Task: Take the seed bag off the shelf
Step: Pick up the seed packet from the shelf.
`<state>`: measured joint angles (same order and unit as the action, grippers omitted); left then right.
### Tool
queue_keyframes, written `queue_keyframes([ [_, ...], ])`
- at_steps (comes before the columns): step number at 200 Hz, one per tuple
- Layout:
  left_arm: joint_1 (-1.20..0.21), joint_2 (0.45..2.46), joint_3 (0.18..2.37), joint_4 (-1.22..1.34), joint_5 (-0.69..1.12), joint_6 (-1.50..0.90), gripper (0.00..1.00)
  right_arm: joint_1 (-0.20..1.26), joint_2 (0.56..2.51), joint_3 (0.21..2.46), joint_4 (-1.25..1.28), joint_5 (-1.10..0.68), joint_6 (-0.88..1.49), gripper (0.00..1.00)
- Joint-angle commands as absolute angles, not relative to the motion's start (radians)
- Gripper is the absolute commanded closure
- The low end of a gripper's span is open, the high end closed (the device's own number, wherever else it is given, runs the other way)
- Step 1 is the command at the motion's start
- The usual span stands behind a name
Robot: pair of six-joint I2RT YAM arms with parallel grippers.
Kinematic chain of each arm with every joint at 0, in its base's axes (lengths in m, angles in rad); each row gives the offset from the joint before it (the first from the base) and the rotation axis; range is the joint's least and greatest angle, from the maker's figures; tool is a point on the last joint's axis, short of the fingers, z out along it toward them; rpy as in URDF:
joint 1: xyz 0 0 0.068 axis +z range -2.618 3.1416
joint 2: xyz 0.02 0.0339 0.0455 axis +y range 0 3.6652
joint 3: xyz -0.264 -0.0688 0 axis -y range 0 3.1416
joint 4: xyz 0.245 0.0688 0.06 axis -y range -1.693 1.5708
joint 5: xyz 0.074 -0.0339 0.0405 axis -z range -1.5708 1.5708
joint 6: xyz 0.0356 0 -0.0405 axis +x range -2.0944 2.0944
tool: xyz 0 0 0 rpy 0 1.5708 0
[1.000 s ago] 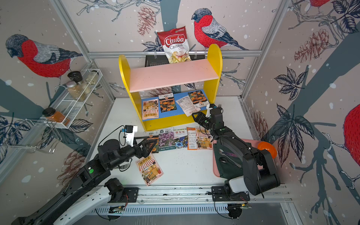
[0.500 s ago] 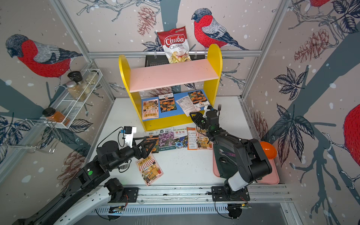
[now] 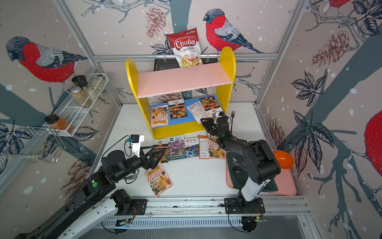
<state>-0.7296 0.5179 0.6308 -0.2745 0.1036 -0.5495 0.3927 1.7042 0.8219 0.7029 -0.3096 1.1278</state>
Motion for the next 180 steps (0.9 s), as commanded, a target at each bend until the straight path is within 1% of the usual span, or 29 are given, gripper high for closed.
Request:
queue_keyframes([
  [1, -0.727, 0.514, 0.629, -0.258, 0.097, -0.546, 0.03, 0.392, 1.719, 0.834, 0.767, -0.306, 1.145, 0.72],
  [36, -0.727, 0.509, 0.626, -0.263, 0.093, -0.546, 0.04, 0.388, 1.741, 0.845, 0.786, -0.313, 1.155, 0.81],
  [68, -0.727, 0.509, 0.624, -0.262, 0.094, -0.549, 0.04, 0.389, 1.749, 0.847, 0.799, -0.321, 1.165, 0.92],
  [100, -0.726, 0.509, 0.622, -0.261, 0.095, -0.551, 0.03, 0.399, 1.743, 0.831, 0.824, -0.327, 1.179, 0.99],
  [180, -0.726, 0.5, 0.619, -0.262, 0.098, -0.558, 0.03, 0.428, 1.74, 0.779, 0.967, -0.321, 1.256, 1.0],
])
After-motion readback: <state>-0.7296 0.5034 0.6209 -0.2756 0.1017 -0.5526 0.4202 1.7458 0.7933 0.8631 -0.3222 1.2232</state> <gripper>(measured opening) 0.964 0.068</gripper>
